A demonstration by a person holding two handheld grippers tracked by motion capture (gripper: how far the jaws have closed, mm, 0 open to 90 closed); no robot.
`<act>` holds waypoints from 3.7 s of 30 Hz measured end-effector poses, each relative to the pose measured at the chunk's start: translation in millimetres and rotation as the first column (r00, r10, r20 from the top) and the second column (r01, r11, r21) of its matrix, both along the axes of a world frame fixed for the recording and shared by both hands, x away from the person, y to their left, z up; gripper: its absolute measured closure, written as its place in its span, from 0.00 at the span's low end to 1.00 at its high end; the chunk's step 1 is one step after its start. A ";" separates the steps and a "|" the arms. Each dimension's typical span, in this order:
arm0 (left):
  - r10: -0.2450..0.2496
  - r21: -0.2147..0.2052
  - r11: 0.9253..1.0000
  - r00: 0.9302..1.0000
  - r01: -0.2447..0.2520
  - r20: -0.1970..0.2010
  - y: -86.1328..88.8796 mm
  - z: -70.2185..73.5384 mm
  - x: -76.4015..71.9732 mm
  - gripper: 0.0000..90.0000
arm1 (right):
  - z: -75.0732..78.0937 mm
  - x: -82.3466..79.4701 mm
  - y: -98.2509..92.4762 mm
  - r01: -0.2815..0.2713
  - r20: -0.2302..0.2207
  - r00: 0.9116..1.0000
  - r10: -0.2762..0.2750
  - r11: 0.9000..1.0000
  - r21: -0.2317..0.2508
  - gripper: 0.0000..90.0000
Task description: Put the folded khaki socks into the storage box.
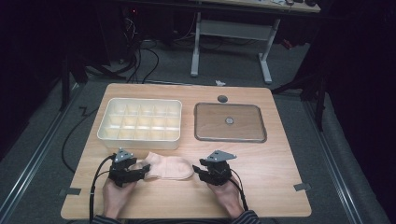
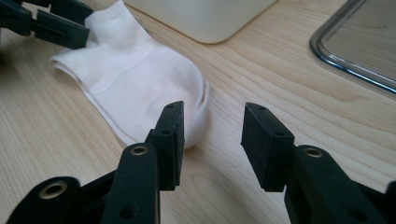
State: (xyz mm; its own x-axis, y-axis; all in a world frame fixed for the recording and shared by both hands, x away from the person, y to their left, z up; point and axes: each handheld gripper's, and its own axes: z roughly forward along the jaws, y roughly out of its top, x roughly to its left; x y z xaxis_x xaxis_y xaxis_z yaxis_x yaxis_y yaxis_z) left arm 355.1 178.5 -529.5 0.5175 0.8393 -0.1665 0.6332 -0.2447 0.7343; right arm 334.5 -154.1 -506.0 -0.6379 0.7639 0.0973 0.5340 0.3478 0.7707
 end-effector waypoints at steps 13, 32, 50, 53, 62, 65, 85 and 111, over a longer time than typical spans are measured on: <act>0.007 0.077 0.997 1.000 -0.009 0.028 -7.0 -1.8 -1.4 0.42 | -13.7 10.8 18.5 -0.009 -0.034 0.999 0.008 0.999 -0.034 0.67; -0.073 0.064 0.995 0.997 0.072 0.026 -12.7 -1.1 -6.9 0.84 | -21.4 12.7 21.2 -0.036 -0.044 0.999 0.032 0.996 -0.082 0.95; -0.096 -0.078 0.992 0.995 0.097 0.009 -8.0 4.7 -5.1 0.90 | -18.4 10.2 11.0 -0.022 -0.028 0.999 0.020 0.998 -0.052 0.96; -0.109 -0.073 0.991 0.994 0.110 0.014 -11.4 8.9 -6.7 0.90 | -17.0 9.3 8.2 -0.017 -0.031 0.999 0.016 0.999 -0.047 0.96; -0.138 -0.079 0.987 0.990 0.140 0.034 -22.6 19.8 -6.9 0.90 | -13.3 7.4 -2.6 -0.006 -0.023 1.000 0.005 0.999 -0.044 0.96; -0.146 -0.071 0.986 0.989 0.148 0.030 -27.4 20.7 -6.8 0.90 | -12.0 6.6 -6.4 0.003 -0.022 1.000 -0.004 0.999 -0.042 0.96; -0.198 -0.063 0.978 0.980 0.198 0.009 -64.7 19.7 2.5 0.90 | -9.1 3.9 -41.0 0.054 -0.033 0.998 -0.056 0.997 -0.056 0.96; -0.174 -0.021 0.985 0.985 0.173 -0.023 -97.0 7.0 15.9 0.76 | -18.8 10.8 -71.2 0.111 -0.040 0.993 -0.115 0.990 -0.085 0.94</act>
